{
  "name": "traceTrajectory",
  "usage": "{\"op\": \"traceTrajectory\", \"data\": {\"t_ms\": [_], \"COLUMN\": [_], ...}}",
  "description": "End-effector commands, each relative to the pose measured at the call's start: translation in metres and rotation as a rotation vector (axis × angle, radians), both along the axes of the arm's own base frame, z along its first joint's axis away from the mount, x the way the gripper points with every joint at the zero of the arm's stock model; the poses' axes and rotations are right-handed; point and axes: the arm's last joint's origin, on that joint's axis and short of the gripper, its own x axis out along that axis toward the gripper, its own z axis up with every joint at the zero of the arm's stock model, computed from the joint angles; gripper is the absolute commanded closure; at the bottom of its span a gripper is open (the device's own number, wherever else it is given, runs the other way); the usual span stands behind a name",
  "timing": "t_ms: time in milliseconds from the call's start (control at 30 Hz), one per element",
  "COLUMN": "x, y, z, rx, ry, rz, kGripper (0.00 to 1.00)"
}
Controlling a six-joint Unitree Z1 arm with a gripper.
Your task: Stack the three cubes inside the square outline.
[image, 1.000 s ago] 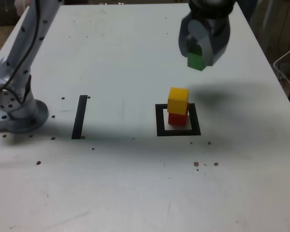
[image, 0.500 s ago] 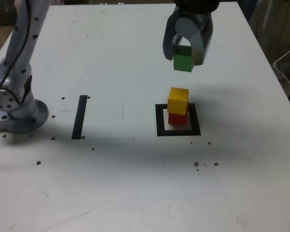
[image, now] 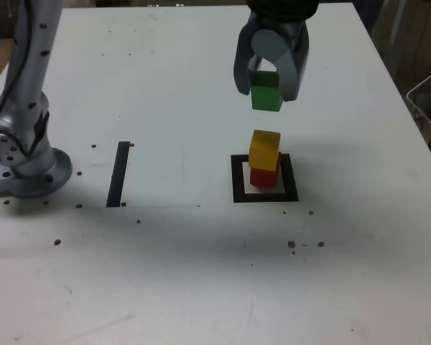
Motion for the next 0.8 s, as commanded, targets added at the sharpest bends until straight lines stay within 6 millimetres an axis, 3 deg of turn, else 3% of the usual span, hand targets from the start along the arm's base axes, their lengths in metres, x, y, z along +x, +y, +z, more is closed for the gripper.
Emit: {"op": "traceTrajectory", "data": {"t_ms": [0,767], "x": [-0.004,-0.007], "y": [-0.002,-0.030], "z": [0.001,-0.009], "rx": [0.003,0.027], "ry": [0.015,0.026], "rz": [-0.004,0.015], "kGripper": [0.86,0.86]}}
